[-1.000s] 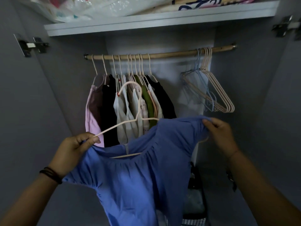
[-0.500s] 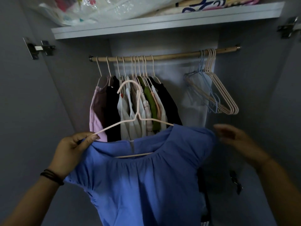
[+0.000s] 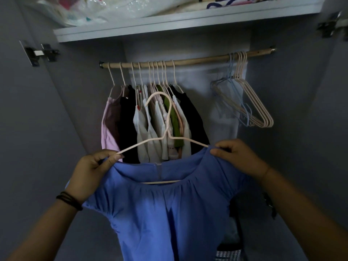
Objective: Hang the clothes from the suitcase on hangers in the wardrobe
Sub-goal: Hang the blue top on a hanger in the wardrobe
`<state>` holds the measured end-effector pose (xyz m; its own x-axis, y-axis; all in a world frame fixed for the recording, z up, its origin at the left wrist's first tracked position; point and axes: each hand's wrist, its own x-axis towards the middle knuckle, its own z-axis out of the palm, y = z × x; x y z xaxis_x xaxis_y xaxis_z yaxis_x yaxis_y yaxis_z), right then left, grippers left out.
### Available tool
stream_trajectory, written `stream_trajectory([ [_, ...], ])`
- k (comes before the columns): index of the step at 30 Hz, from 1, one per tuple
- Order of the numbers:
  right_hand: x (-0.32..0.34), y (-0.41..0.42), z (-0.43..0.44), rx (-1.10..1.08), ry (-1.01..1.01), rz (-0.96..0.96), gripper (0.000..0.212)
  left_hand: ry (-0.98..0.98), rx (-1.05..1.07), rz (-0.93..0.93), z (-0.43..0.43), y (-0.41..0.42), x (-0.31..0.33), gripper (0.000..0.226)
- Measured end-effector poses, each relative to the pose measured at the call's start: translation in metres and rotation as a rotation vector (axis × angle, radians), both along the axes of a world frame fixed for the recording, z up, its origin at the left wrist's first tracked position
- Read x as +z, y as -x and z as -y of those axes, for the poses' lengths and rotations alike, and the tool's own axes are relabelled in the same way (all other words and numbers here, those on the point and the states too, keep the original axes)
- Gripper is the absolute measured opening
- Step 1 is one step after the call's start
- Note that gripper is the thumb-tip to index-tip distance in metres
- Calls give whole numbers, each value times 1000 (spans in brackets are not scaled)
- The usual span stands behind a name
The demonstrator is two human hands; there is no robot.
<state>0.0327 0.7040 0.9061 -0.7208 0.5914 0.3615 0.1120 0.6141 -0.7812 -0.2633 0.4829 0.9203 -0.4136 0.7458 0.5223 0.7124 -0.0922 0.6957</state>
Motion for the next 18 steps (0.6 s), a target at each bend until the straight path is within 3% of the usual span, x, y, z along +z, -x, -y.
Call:
stream_trajectory([
  [7, -1, -1, 1, 7, -80, -29, 28, 45, -107, -220, -20, -13, 11, 14],
  [12, -5, -5, -3, 20, -108, -50, 45, 33, -165, -292, -36, -26, 17, 29],
  [15, -2, -7, 2, 33, -110, -65, 26, 38, -192, -289, -41, -30, 14, 26],
  [18, -1, -8, -2, 12, -106, -60, 24, 11, -176, -254, -41, -23, 9, 20],
])
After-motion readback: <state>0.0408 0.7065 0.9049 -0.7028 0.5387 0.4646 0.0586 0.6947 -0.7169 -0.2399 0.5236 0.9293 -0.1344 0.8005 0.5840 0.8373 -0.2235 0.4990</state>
